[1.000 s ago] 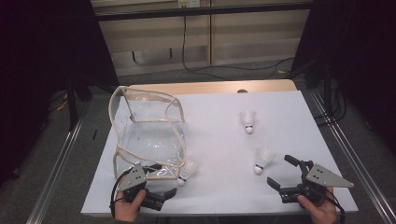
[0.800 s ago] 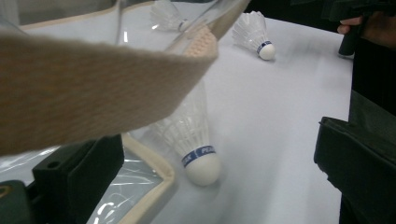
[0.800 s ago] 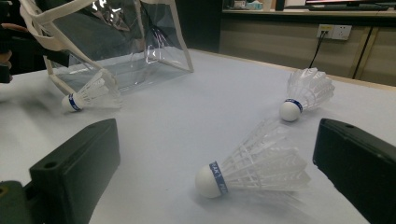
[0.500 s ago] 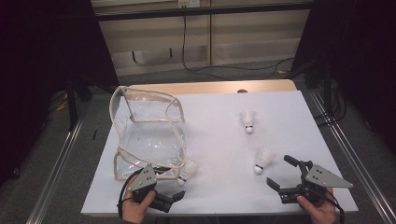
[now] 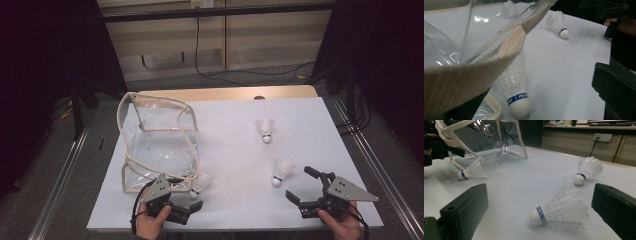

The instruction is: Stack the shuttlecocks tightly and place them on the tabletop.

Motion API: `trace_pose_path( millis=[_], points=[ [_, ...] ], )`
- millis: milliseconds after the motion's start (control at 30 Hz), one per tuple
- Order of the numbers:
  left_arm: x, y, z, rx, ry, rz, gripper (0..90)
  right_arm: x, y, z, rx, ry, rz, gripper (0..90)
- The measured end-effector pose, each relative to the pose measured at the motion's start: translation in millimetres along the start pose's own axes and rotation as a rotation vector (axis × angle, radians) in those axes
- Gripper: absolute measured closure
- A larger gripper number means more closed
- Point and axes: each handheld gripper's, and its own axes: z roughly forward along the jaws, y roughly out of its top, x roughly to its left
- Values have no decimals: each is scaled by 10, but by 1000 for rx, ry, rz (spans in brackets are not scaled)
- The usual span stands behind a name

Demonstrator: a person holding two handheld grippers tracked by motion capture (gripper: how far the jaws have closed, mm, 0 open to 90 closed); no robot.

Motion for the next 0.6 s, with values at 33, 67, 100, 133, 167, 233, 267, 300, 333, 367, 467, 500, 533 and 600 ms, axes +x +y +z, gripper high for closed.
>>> trace_pose_path(
  millis=[33, 67, 100, 133, 167, 233, 267, 300, 333, 367, 467, 500, 533, 600],
  points=[
    [0, 0, 0, 0, 0, 0, 25, 0, 0, 0, 0, 0, 0, 4],
    [-13, 4, 2, -4, 0, 6, 25, 0, 0, 0, 0, -1, 0, 4],
    [-24, 6, 5, -7, -5, 7, 25, 1, 0, -1, 0, 0, 1, 4],
    [-28, 8, 9, -3, -16, 15, 26, 1, 0, -2, 0, 0, 1, 4],
    [-47, 9, 19, -1, -12, 14, 26, 0, 0, -2, 0, 0, 1, 4],
    [-71, 15, 49, 4, -24, 22, 25, 0, -1, -1, 1, -1, 1, 4],
    [-92, 22, 80, 8, -32, 28, 24, 0, -1, 0, 2, -1, -2, 4],
    [-106, 26, 96, 13, -27, 35, 24, 0, -2, 0, 2, -1, -4, 4],
    [-106, 26, 96, 13, -27, 35, 24, 0, -2, 0, 2, -1, -4, 4],
    [-119, 30, 116, 16, -29, 38, 23, 3, -1, 2, 1, 0, -2, 4],
    [-159, 39, 175, 15, 1, 35, 14, 7, -1, 2, 1, 0, -3, 4],
    [-173, 43, 196, 15, 4, 28, 16, 5, -1, 1, 1, 0, -3, 5],
    [-184, 47, 217, 20, 3, 27, 16, 6, -1, 2, 1, 0, -2, 4],
    [-203, 49, 241, 25, 14, 22, 13, 6, -1, 1, 1, 0, -3, 4]
  ],
)
